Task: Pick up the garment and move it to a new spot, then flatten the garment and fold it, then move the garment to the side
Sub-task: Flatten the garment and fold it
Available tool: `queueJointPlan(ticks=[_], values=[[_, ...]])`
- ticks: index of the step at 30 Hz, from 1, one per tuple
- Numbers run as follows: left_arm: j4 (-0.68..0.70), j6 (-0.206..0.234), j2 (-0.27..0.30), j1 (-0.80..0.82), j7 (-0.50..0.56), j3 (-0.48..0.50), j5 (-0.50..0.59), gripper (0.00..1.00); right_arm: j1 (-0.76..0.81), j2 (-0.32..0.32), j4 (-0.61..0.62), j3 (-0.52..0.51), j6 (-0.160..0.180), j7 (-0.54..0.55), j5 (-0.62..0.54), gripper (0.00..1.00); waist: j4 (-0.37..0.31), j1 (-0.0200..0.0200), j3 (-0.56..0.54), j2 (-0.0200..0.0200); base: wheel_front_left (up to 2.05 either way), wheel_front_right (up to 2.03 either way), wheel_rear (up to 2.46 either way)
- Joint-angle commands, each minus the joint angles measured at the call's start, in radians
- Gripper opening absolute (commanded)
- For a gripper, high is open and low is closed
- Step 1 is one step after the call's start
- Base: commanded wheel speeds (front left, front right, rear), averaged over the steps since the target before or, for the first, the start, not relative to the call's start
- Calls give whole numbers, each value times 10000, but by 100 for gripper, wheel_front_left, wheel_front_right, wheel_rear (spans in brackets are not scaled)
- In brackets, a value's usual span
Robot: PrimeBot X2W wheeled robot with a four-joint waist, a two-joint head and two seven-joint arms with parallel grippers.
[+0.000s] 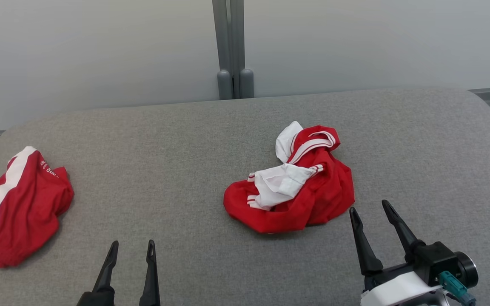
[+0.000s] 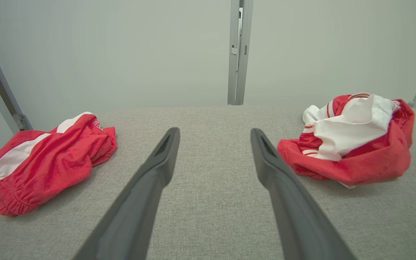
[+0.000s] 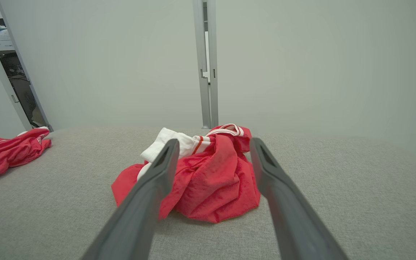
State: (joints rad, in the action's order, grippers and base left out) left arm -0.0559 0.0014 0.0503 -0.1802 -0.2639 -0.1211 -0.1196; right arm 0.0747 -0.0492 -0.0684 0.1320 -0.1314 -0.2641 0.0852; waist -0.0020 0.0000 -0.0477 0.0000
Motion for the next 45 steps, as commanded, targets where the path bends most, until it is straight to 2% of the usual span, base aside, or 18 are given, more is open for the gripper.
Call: queueJointPlan(ticks=[1, 26, 30, 34, 38, 45], values=[[-26, 26, 7, 70, -8, 14, 81, 100, -68, -21, -32, 26, 14, -6, 44, 100, -14, 0, -15, 0, 0, 0, 0], [-188, 87, 6, 11, -8, -96, -1, 100, 90, -21, -23, 188, 14, -6, -108, 100, -104, 0, -60, 0, 0, 0, 0], [-362, -139, 5, 337, -6, -274, -149, 100, 43, -21, -4, 169, 14, -6, -134, 100, -133, 0, 68, 0, 0, 0, 0], [-1762, -561, 8, 1399, -6, -936, -729, 100, -195, -19, 26, 224, 14, -6, -189, 100, -178, 0, 451, 0, 0, 0, 0], [-3301, -652, 9, 3034, -5, -1821, -1322, 100, -404, -24, 47, 346, 14, -6, -298, 100, -330, 0, 939, 0, 0, 0, 0], [-4510, -1025, 17, 5582, 982, -3649, -3826, 100, -925, -22, 115, 345, 14, -6, -404, 100, -765, 0, 1871, 0, 0, 0, 0]])
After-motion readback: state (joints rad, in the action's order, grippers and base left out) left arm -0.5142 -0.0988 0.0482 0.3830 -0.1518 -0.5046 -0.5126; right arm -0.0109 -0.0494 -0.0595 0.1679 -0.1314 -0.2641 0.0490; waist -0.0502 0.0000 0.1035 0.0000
